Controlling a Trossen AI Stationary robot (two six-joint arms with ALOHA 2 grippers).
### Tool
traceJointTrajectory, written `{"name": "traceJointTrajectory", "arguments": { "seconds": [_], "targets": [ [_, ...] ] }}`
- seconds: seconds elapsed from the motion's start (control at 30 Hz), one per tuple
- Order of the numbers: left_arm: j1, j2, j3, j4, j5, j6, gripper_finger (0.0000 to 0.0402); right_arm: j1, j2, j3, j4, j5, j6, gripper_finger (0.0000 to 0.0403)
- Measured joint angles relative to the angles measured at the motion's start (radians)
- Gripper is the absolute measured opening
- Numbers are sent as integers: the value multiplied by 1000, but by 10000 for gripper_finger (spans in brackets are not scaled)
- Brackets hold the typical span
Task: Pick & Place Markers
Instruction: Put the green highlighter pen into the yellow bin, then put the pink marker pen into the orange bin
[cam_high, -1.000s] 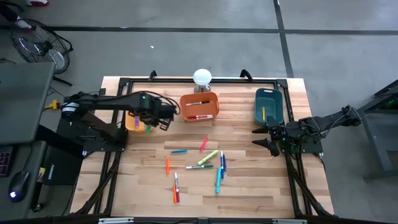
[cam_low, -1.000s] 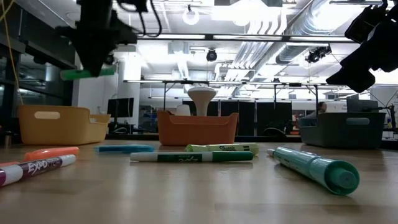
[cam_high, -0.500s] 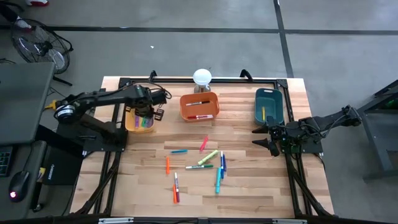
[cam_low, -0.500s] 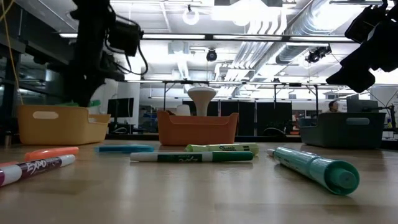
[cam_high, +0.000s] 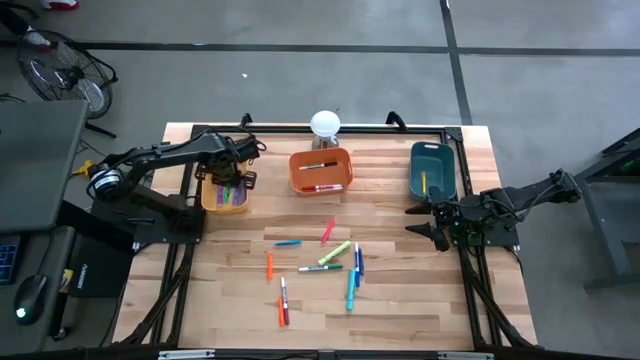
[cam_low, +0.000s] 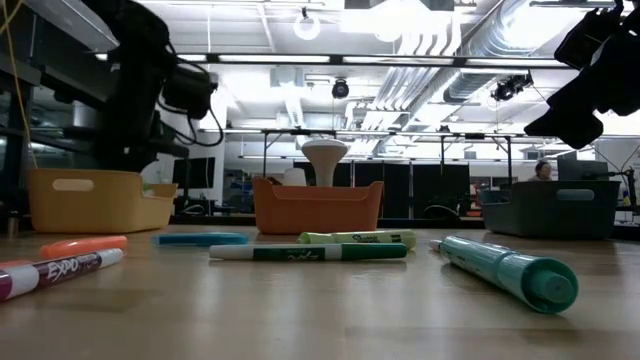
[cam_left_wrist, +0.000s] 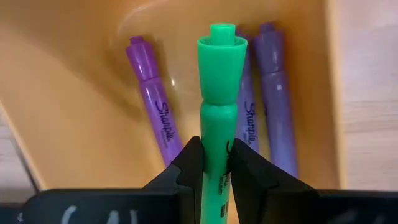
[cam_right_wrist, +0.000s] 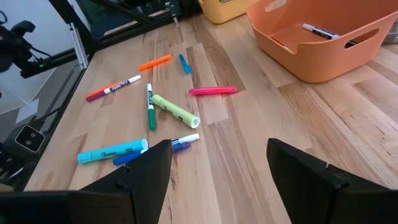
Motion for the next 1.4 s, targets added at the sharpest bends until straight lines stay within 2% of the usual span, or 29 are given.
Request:
{"name": "traceJointTrajectory", "arguments": {
  "seconds": [0.4,0.67,0.9,1.2,1.4],
  "targets": [
    [31,0,-99,96,35,-80,50,0,0,0,0,0,0,252],
    [28,0,-115,135,50,-83,111,0,0,0,0,0,0,252],
    [28,-2,-113,137,53,-77,120,0,0,0,0,0,0,252],
    [28,-164,-97,124,49,-71,122,0,0,0,0,0,0,252],
    [-27,-241,-1,100,53,-21,122,0,0,0,0,0,0,252]
  ]
}}
